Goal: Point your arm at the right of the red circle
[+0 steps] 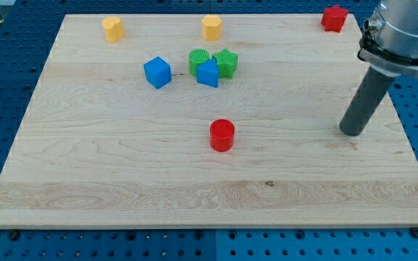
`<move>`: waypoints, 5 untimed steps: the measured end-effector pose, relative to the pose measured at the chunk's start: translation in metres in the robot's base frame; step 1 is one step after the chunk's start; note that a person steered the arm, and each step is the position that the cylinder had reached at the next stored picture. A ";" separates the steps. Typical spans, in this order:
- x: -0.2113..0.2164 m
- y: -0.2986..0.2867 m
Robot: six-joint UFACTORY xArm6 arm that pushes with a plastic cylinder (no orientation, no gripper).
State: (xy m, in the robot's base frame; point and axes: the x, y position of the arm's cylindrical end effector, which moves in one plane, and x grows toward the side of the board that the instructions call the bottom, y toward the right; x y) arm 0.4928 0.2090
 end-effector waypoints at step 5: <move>0.007 -0.119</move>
State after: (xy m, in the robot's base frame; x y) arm 0.5002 0.0900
